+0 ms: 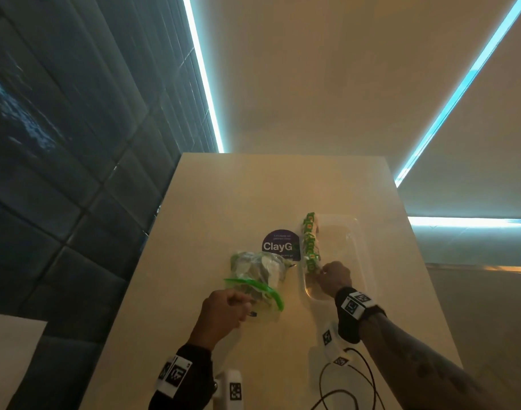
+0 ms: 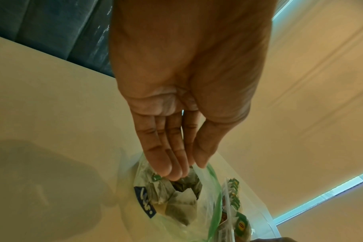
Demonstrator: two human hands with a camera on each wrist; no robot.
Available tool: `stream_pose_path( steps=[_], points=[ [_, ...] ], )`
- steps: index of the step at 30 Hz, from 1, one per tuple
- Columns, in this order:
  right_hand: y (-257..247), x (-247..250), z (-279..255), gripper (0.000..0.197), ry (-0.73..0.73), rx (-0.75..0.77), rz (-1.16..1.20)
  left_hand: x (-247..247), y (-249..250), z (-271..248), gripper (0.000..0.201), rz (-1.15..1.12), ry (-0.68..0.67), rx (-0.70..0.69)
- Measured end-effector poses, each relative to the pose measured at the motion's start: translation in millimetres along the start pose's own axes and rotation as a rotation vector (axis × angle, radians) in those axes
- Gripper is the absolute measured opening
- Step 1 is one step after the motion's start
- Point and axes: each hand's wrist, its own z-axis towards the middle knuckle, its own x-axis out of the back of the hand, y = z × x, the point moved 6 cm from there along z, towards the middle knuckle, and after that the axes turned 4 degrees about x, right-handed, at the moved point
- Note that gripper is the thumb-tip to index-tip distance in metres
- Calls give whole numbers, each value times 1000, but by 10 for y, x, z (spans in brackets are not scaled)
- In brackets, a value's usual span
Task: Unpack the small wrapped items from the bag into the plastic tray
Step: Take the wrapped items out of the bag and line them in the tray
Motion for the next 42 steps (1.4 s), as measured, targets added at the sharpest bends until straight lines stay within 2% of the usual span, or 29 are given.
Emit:
stream_pose_path(
  steps=[4, 9, 18, 22, 26, 28, 31, 35, 37, 39, 42],
  points=[
    [18, 0, -36, 45, 13, -15, 25, -1, -21, 12, 11, -10, 7, 6],
    [3, -19, -52, 39, 20, 10, 28, -1, -33, -15, 10, -12, 10, 4],
    [-18, -104, -75, 37, -52, 68, -64, -3, -96, -44, 10, -3, 0, 21],
    [-40, -79, -108, 36, -58, 44, -64, 1, -114, -17, 13, 42, 17, 9],
    [-23, -30, -123, 39, -54, 41, -78, -30, -69, 32, 21, 191, 55, -66],
    [-19, 24, -133, 40, -32, 44, -92, -60, -13, 49, 21, 244, 61, -93],
    [-37, 137, -172, 31, 22, 75, -122, -124, 56, 90, 21, 298, 60, -114],
    [-167, 275, -357, 34, 187, 193, -48, -235, 78, 199, 23, 444, 61, -176],
    [-365, 293, -558, 23, 260, 306, 30, -276, 100, 232, 22, 524, 90, -188],
    [-574, 197, -770, 10, 190, 436, 78, -301, 140, 207, 20, 539, 104, -163],
    [-763, -195, -1040, 14, -123, 578, -82, -377, 135, 230, 23, 528, 85, -132]
  ],
)
